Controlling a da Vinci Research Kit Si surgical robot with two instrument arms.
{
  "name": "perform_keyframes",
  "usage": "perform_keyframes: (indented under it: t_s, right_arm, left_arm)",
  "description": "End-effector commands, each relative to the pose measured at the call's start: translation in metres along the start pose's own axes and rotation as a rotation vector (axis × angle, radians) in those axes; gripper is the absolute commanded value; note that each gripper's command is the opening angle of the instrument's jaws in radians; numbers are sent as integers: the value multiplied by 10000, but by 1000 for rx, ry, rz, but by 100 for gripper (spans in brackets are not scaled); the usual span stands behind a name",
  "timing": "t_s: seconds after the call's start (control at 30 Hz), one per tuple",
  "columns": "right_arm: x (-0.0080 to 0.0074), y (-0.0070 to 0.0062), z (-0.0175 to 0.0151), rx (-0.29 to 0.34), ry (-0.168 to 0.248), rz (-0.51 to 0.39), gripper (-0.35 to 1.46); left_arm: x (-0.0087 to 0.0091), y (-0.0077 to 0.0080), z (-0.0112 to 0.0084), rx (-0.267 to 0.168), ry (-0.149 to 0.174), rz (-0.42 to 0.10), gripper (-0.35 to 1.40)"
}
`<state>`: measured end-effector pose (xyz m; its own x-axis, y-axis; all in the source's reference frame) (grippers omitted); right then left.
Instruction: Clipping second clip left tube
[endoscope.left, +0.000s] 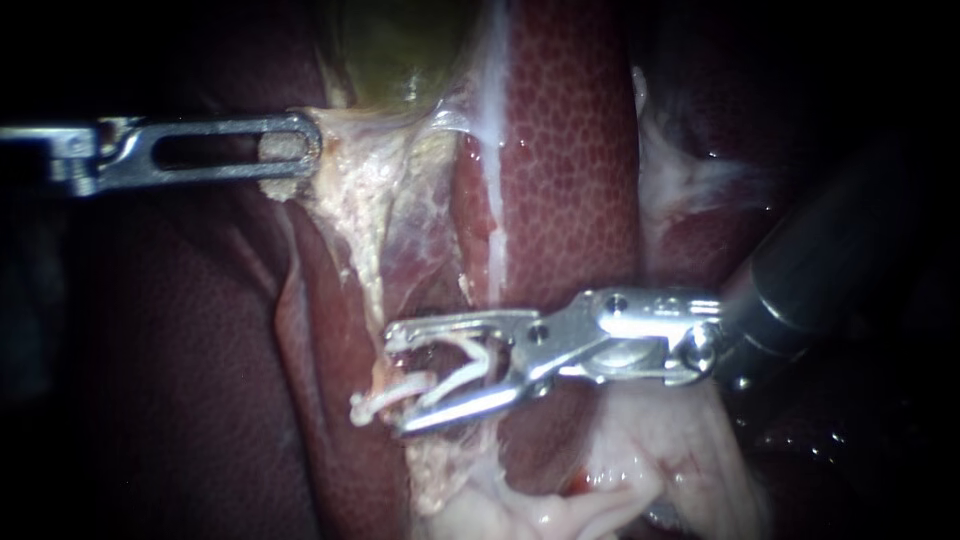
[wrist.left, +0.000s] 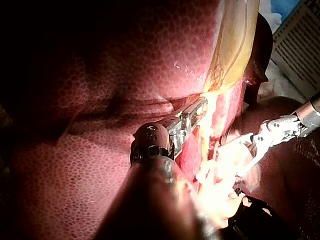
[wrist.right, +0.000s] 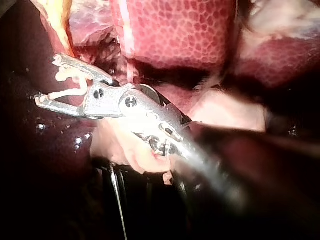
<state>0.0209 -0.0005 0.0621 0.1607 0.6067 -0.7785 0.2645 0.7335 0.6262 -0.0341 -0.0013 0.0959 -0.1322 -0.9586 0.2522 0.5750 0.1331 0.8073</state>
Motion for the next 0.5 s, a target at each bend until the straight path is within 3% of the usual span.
perform_keyframes:
  t_s: [0.03,0.5]
  right_arm:
    - [-5,3,1,-1,-3,1,51]
    - [-44,24,8,-24,-41,-14,51]
  left_arm:
    - [0,0,0,0,0,0,-35]
    - [0,0,0,0,0,0,-35]
